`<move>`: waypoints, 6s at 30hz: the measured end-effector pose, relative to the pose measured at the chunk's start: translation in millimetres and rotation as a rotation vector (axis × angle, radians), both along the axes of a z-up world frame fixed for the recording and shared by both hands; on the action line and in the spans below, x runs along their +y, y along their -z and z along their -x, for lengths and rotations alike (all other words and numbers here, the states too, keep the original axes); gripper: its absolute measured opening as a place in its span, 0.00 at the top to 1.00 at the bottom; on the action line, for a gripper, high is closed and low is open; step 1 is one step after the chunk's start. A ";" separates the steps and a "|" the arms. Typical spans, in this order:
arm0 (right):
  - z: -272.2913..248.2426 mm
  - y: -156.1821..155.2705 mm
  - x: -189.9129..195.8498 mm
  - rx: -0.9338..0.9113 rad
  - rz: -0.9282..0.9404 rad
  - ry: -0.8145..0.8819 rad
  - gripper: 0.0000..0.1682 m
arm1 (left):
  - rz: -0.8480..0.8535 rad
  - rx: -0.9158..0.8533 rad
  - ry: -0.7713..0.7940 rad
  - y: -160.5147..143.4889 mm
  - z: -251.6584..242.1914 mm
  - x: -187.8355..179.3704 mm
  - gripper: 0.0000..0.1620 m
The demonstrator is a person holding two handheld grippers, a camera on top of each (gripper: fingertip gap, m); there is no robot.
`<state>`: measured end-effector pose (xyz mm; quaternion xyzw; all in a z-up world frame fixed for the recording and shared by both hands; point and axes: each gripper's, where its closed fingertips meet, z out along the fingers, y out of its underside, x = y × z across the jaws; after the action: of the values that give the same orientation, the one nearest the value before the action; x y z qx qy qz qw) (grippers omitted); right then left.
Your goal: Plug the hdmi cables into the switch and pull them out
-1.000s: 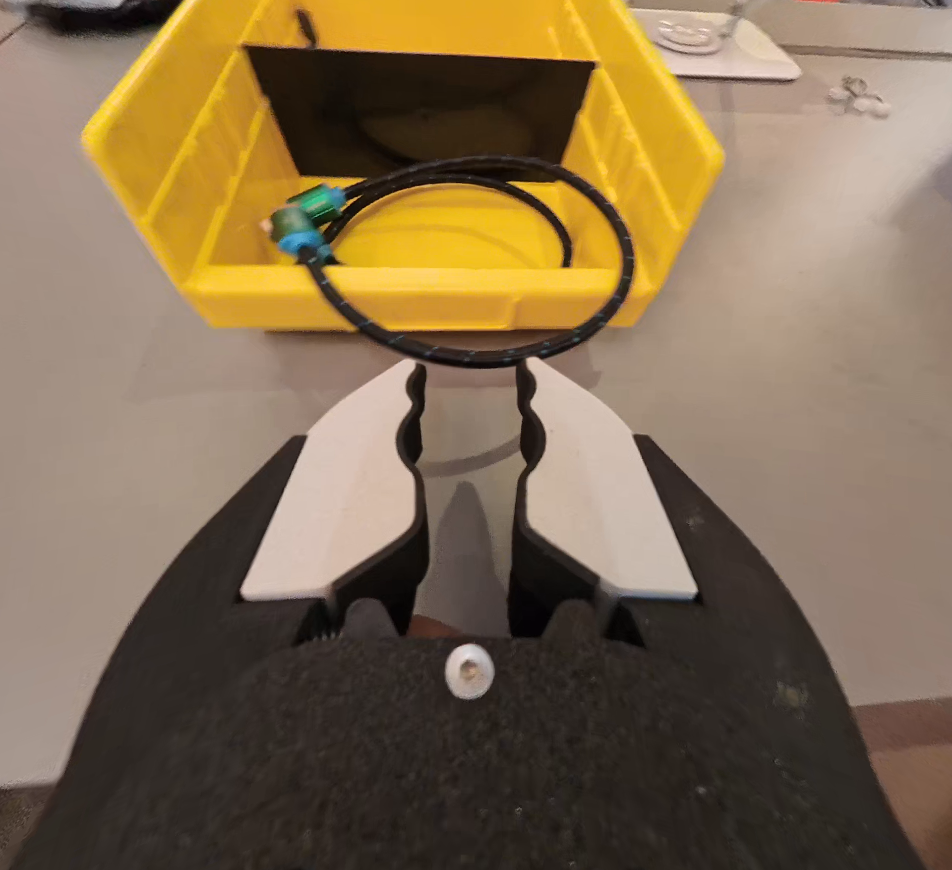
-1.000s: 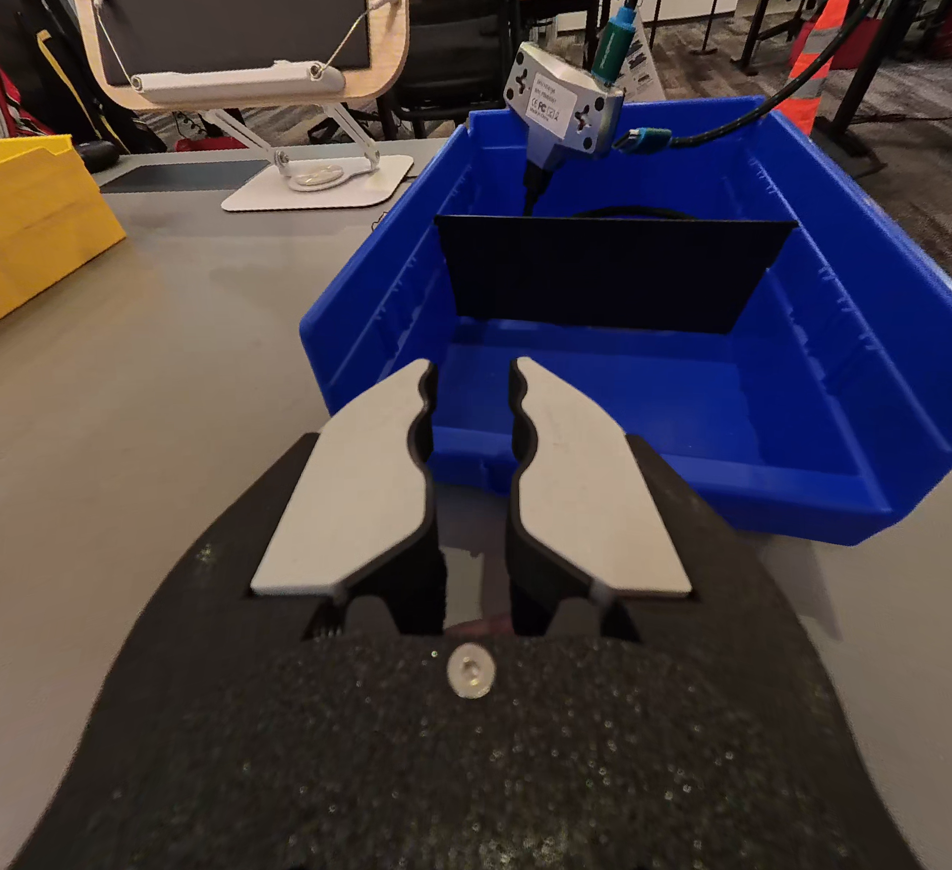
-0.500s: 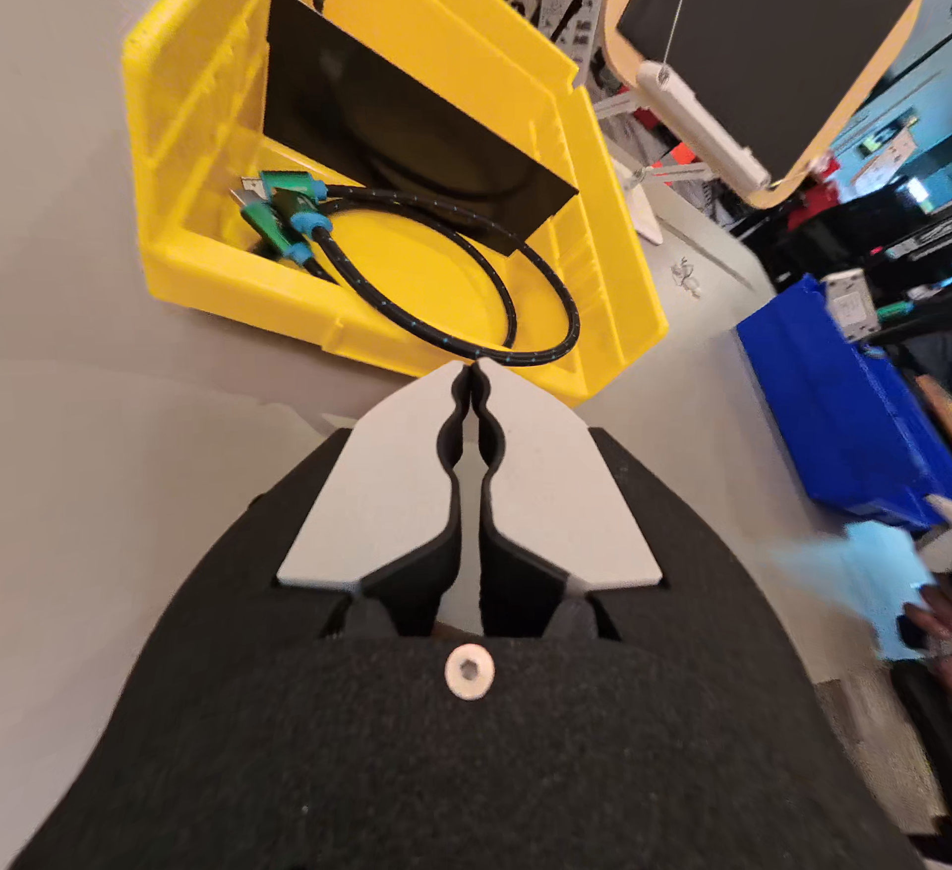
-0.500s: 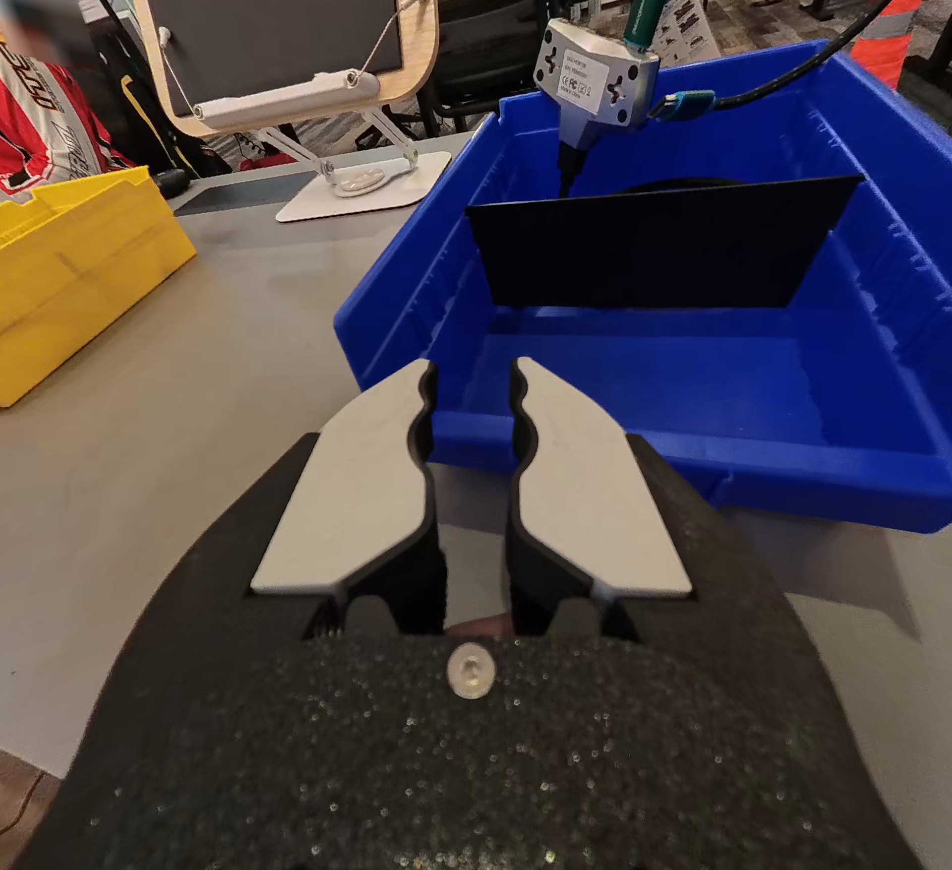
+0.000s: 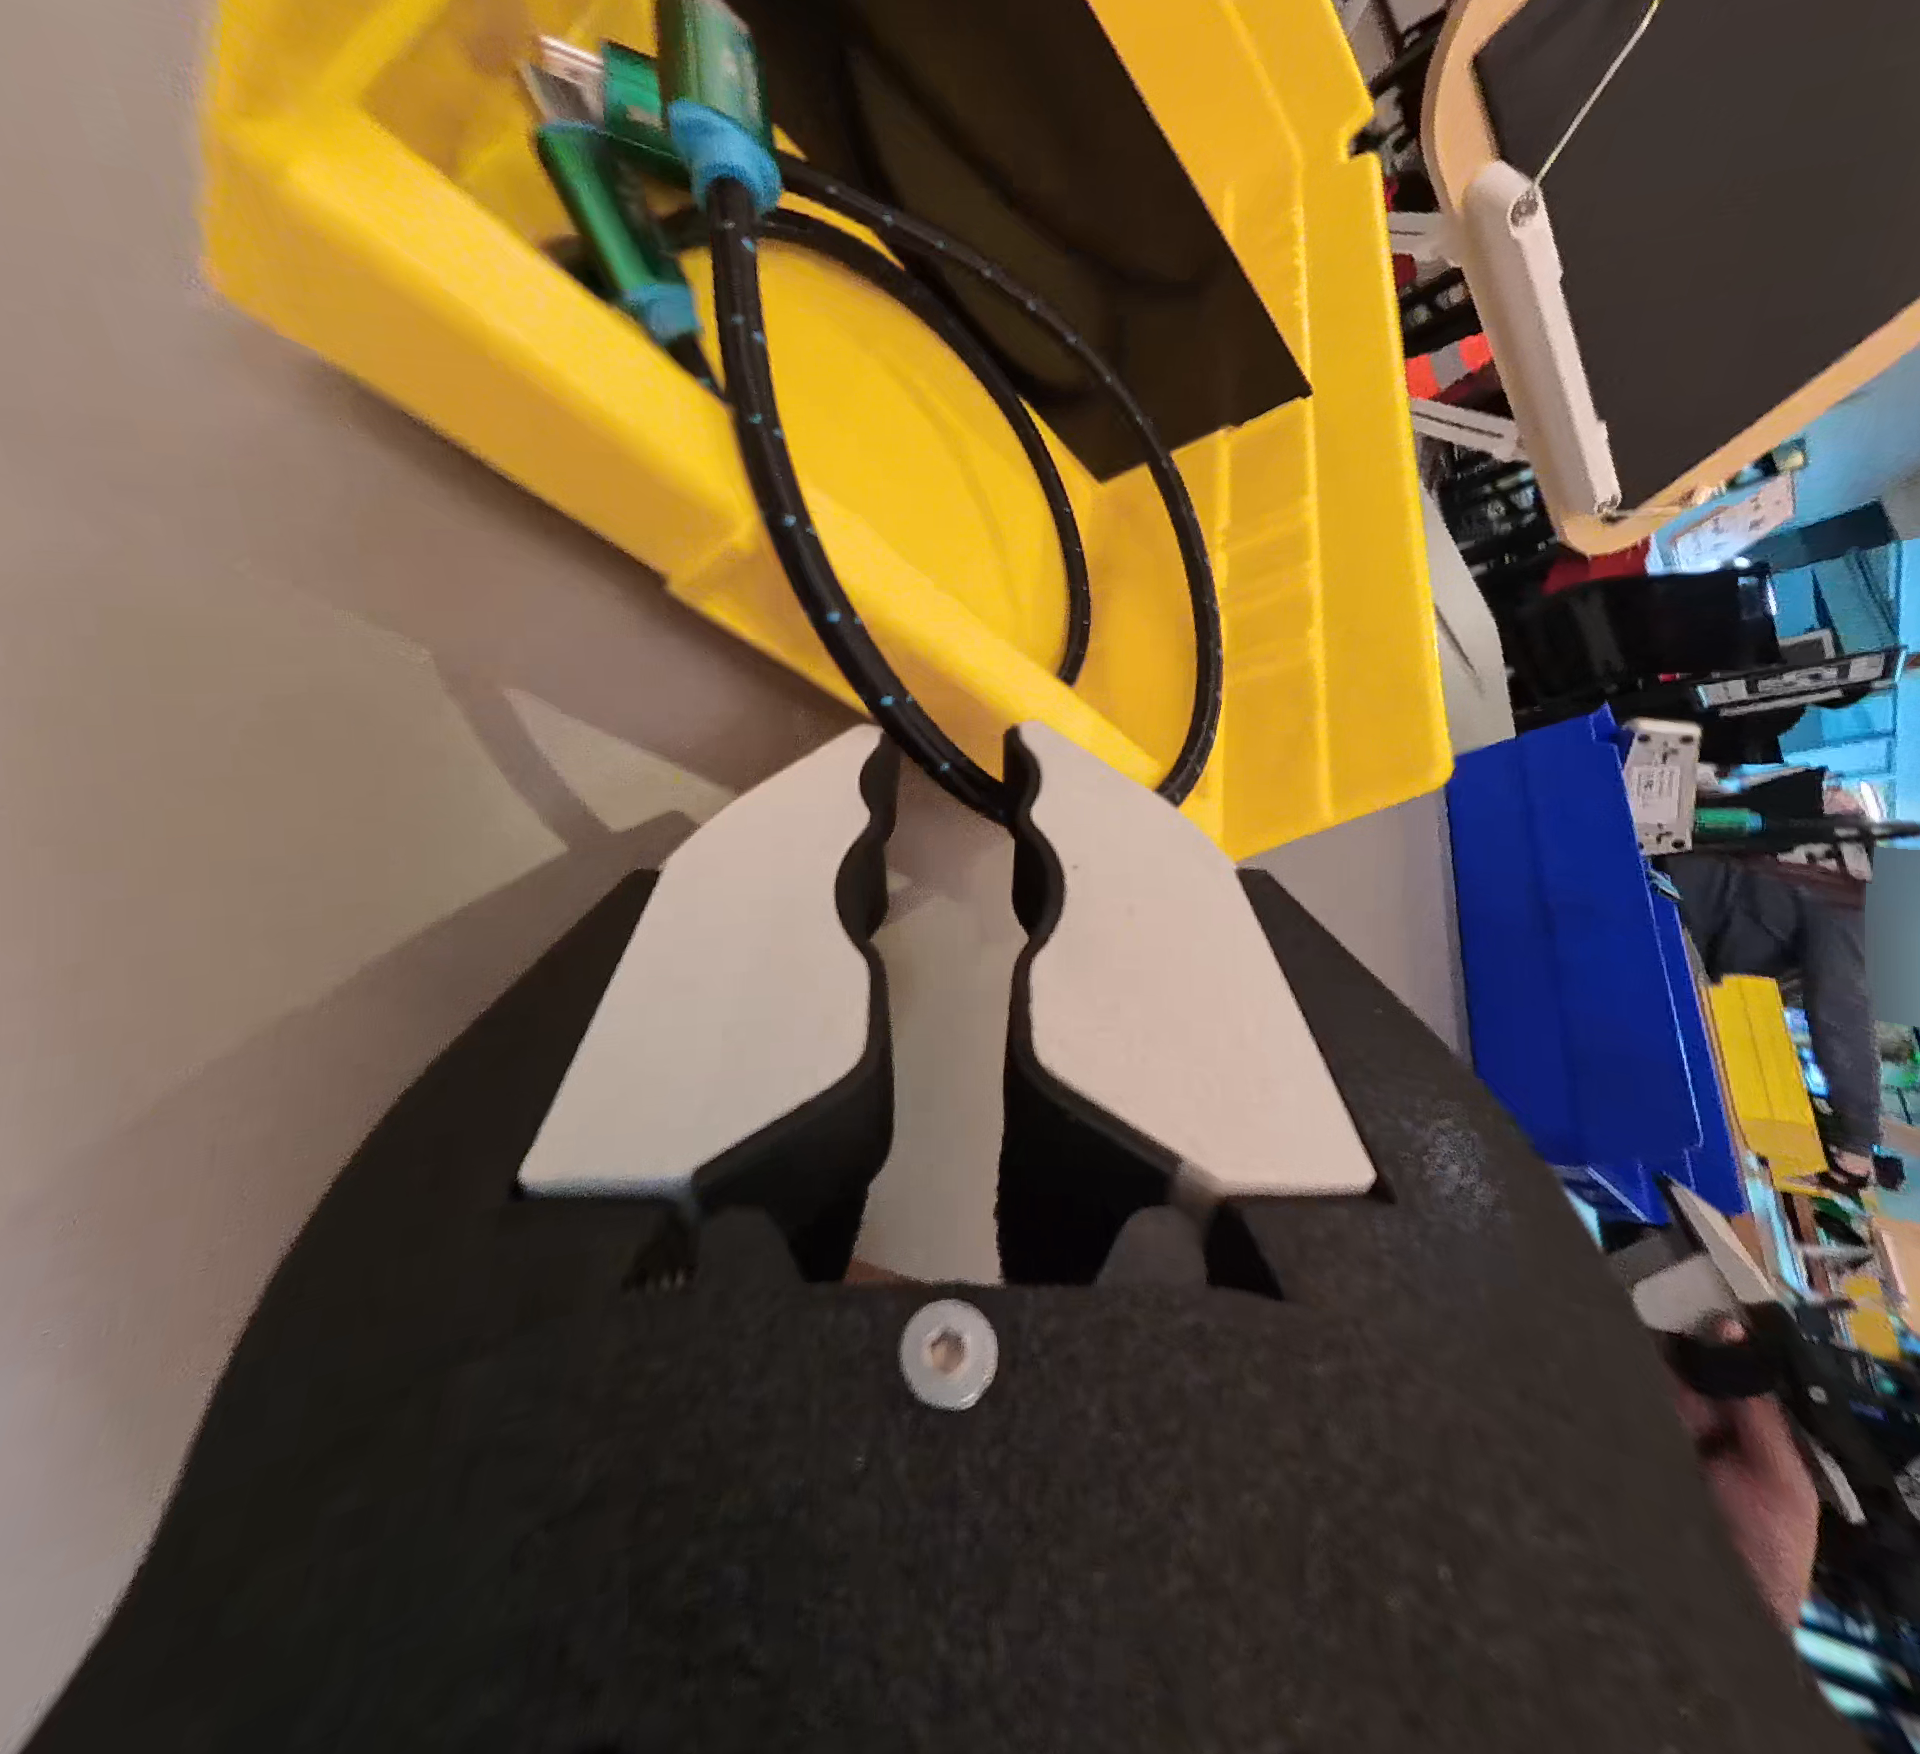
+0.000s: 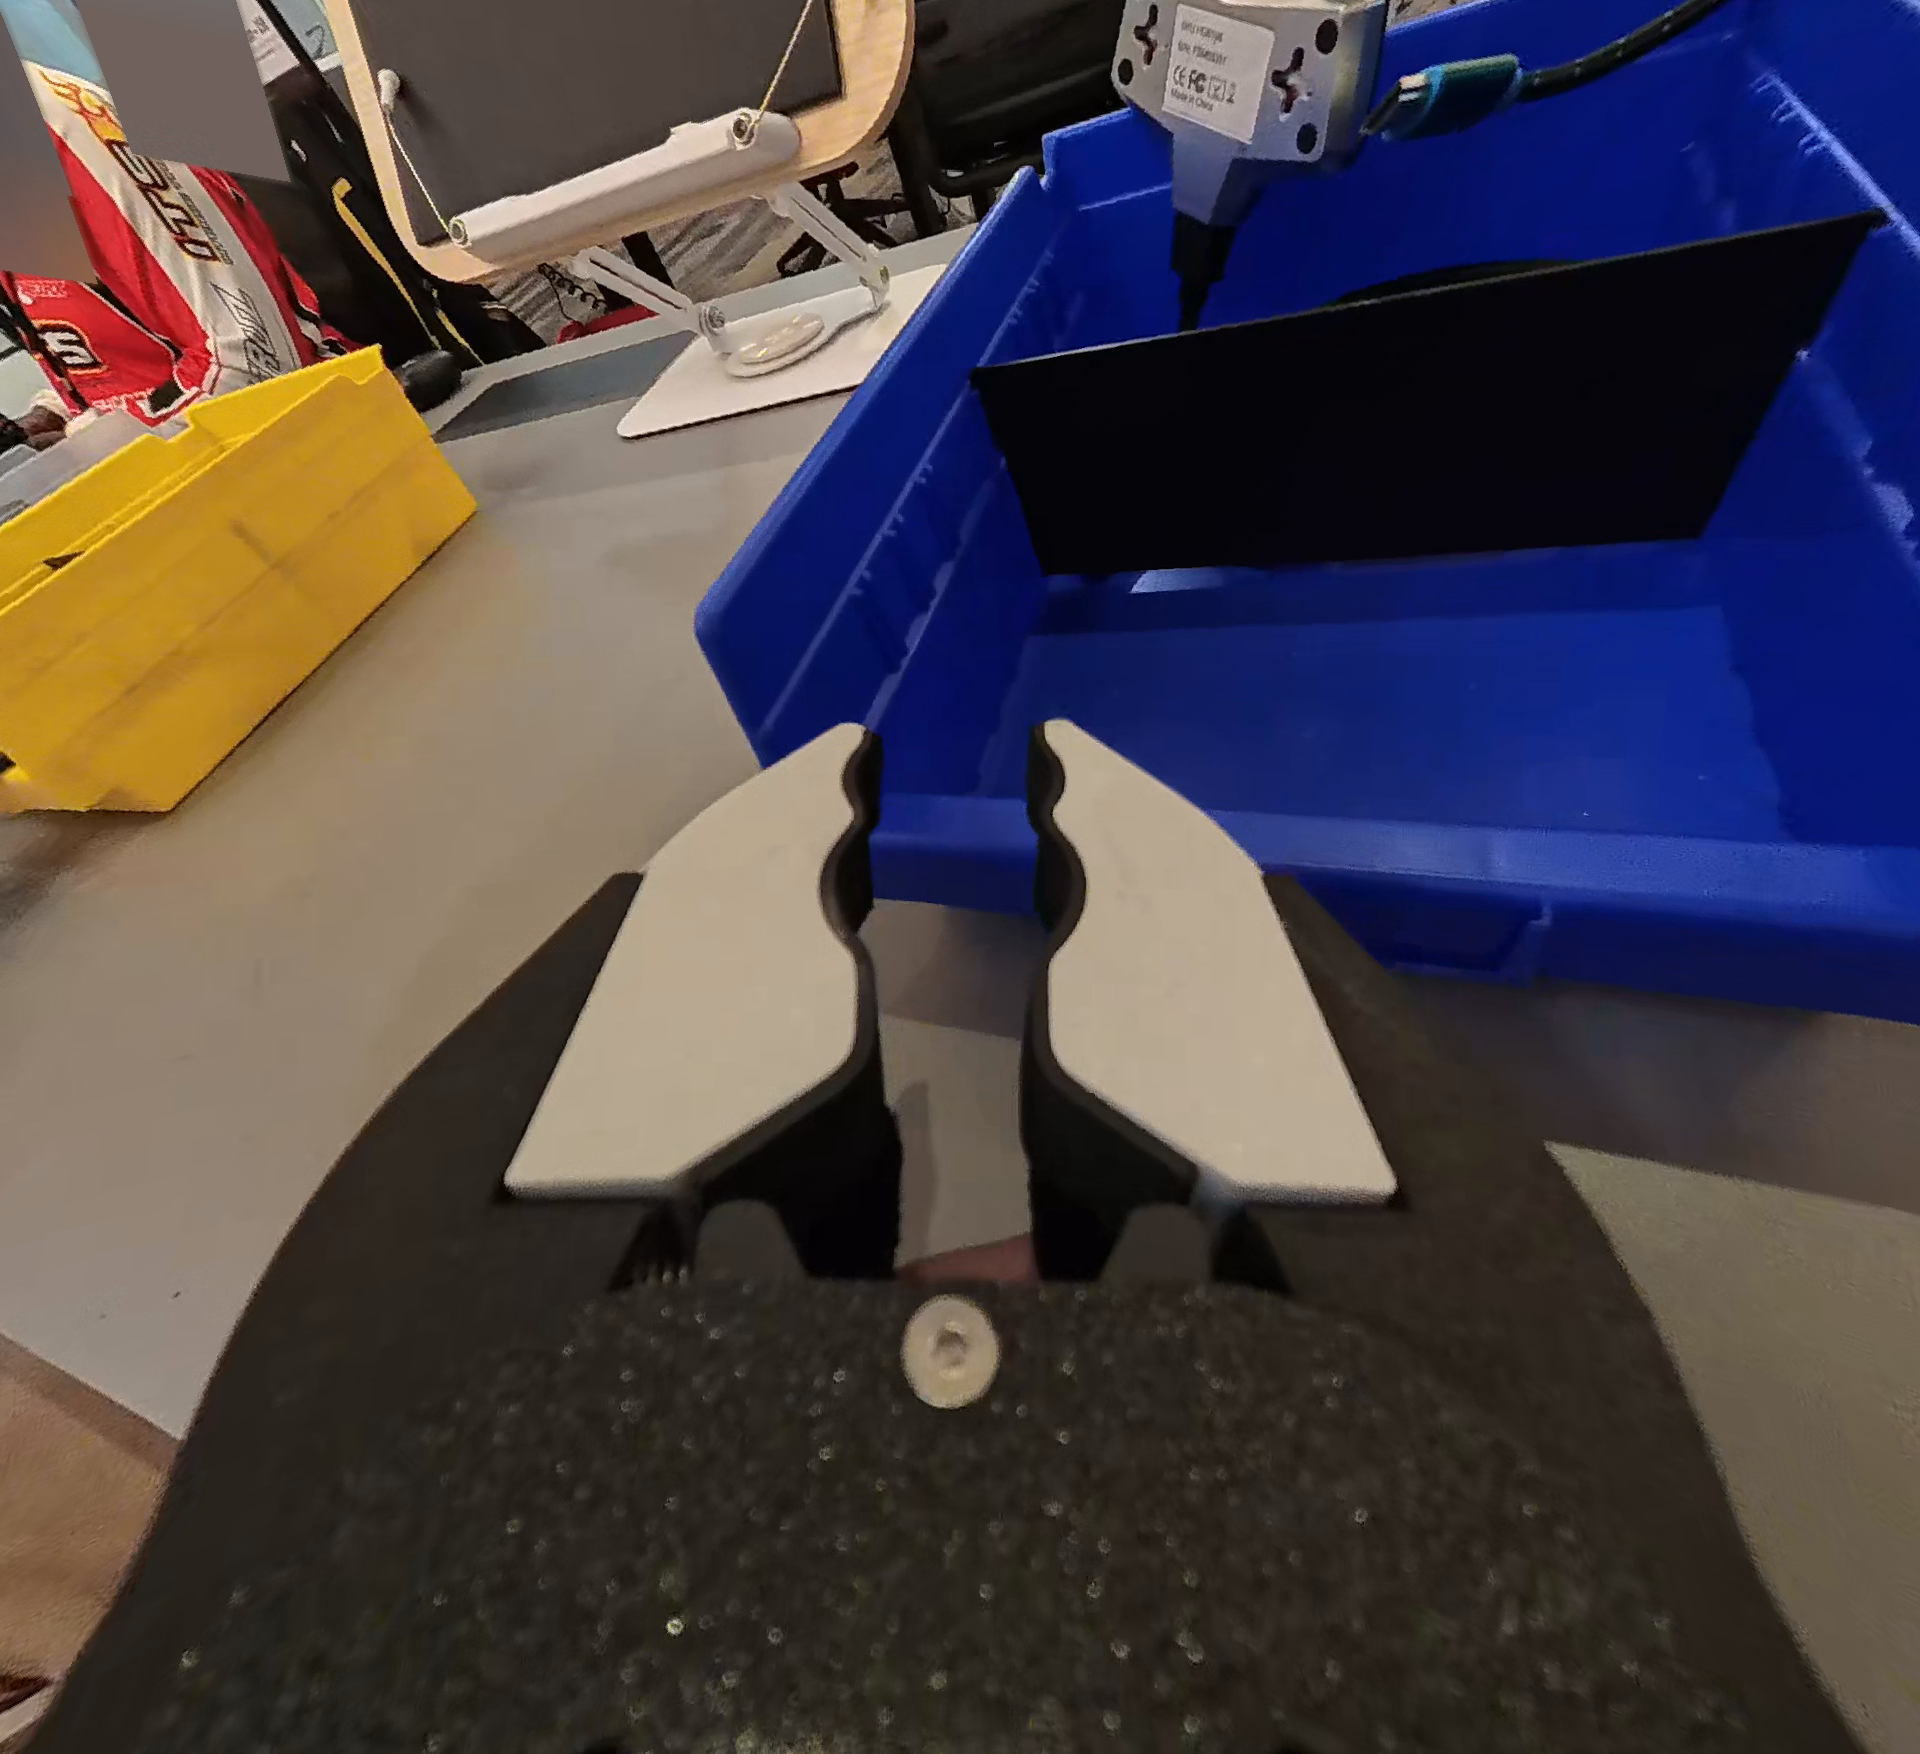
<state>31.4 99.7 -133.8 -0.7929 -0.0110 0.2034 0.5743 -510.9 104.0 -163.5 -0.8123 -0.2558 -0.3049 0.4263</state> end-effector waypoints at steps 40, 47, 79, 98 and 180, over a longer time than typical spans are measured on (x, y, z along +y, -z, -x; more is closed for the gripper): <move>4.3 1.4 -3.6 -0.018 0.005 -0.029 0.85 | -0.167 0.069 0.355 -10.1 -235.7 -28.2 0.95; 4.1 2.3 -2.7 -0.021 0.008 -0.029 0.85 | -0.101 0.328 0.489 4.6 -229.3 -44.8 0.76; 53.4 -41.6 -6.1 -0.192 -0.308 -0.159 0.87 | -0.112 1.079 1.101 -93.4 -25.4 149.9 0.82; 45.4 -46.5 -13.6 -0.226 -0.379 -0.109 0.89 | 0.348 1.089 1.542 46.2 -10.3 220.1 0.97; 211.4 -87.1 110.7 -0.624 -0.823 -0.305 0.92 | -0.020 0.137 0.450 10.5 -341.2 65.2 0.70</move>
<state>-179.9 210.3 -46.8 -0.5147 -0.3749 0.0179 0.7708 -169.7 169.2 -174.0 -0.8635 -0.0356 -0.3389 0.3717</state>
